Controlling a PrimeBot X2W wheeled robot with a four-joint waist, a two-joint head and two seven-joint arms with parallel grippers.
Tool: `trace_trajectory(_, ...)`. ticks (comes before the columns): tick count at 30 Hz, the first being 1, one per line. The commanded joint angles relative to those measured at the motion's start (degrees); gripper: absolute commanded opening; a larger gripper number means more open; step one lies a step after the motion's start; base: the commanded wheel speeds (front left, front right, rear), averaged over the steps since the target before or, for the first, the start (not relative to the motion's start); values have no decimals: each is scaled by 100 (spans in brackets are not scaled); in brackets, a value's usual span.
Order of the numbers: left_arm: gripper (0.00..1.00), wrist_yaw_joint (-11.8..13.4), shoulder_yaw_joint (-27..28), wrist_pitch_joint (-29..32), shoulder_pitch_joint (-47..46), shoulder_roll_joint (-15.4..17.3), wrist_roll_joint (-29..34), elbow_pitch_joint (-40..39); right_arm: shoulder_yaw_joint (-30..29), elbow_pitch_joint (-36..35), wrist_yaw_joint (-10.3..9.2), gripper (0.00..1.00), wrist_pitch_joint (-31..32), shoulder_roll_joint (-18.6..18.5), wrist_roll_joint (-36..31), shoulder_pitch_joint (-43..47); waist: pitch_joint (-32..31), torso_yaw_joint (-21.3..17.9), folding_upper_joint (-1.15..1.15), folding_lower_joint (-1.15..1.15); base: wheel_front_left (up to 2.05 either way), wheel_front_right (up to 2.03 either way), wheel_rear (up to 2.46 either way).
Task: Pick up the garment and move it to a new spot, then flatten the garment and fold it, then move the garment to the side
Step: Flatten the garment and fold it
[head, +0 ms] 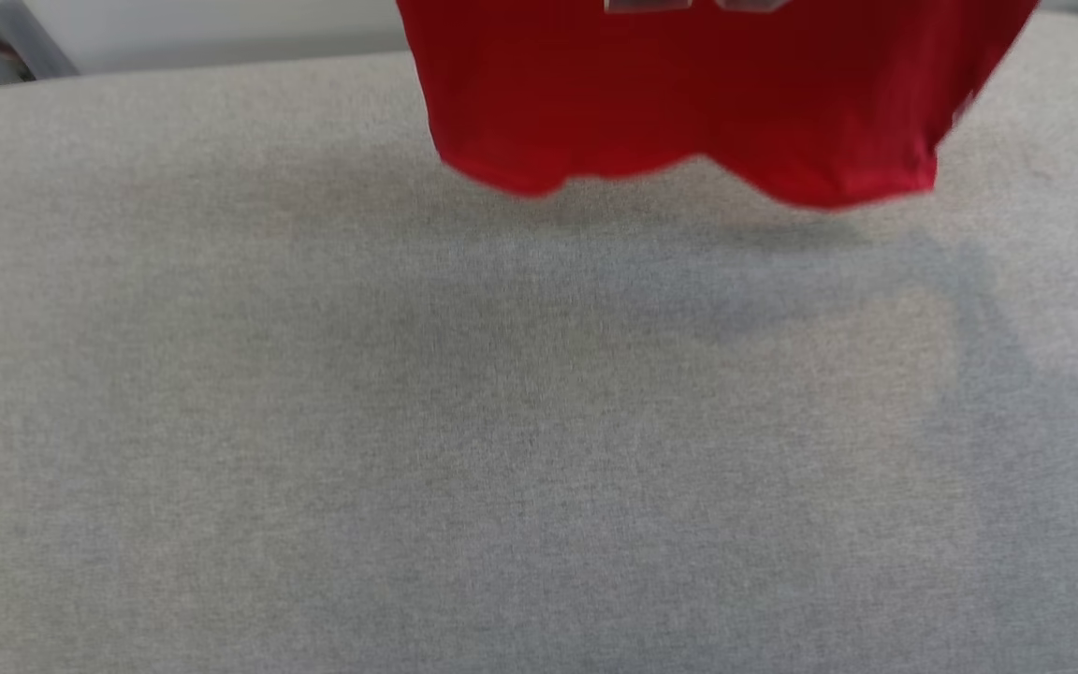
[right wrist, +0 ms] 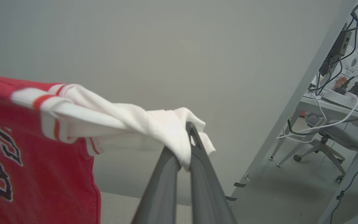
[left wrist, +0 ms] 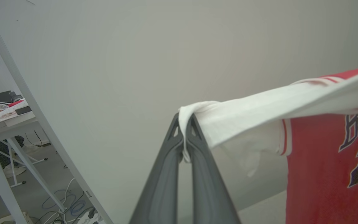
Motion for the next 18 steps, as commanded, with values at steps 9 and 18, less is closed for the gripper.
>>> trace_trajectory(9,0,-50,-498,-802,-2359,139,417,1674,480,1484,-8,0,-842,476,-514,-2088,1640,75,0,0,0,0,0)
trace_trajectory(18,0,-56,-718,-2136,-3610,-150,674,3310,680,2947,-8,0,-1959,1100,-1058,-3310,2244,155,0,0,0,0,0)
